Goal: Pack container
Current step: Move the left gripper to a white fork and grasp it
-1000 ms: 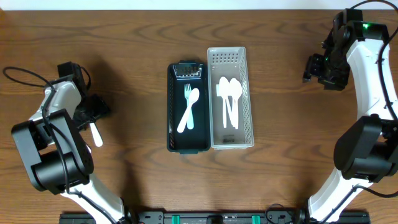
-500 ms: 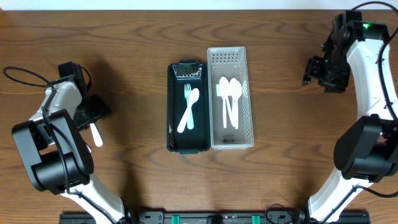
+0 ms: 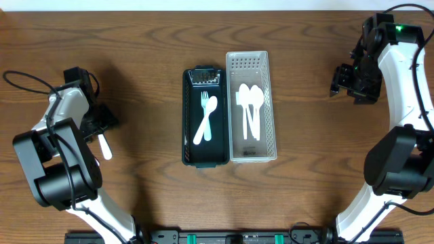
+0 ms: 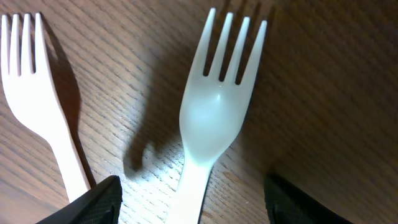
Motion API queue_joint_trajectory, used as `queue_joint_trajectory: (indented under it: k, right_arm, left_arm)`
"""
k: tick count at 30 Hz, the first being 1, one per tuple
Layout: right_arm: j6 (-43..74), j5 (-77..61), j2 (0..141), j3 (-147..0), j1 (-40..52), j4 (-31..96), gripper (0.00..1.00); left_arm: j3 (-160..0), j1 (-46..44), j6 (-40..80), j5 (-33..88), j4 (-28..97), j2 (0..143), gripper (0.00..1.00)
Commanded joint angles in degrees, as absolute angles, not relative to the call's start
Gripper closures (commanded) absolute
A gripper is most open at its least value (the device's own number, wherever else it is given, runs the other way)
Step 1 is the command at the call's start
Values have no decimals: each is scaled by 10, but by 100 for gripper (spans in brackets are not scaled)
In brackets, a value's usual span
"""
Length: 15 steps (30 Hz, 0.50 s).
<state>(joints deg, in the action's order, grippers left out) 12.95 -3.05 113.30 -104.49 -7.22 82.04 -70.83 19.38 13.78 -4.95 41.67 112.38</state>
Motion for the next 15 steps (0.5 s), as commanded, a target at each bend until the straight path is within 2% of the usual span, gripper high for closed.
queue_joint_trajectory:
  k: [1, 5, 9, 12, 15]
  right_arm:
    - [128, -33, 1136, -1045, -71, 823, 32]
    - [128, -33, 1136, -1044, -71, 823, 31]
    - [128, -33, 1136, -1045, -71, 823, 31]
    - [128, -33, 1136, -1045, -71, 823, 30]
    - [128, -33, 1136, -1045, -71, 823, 30]
  left_arm:
    - [-677, 197, 152, -81, 417, 1197, 33]
    - [-677, 197, 152, -80, 414, 1198, 33]
    - [-677, 197, 152, -79, 415, 1198, 48]
    - [-677, 197, 152, -79, 415, 1198, 64]
    - [-677, 197, 152, -79, 415, 1198, 67]
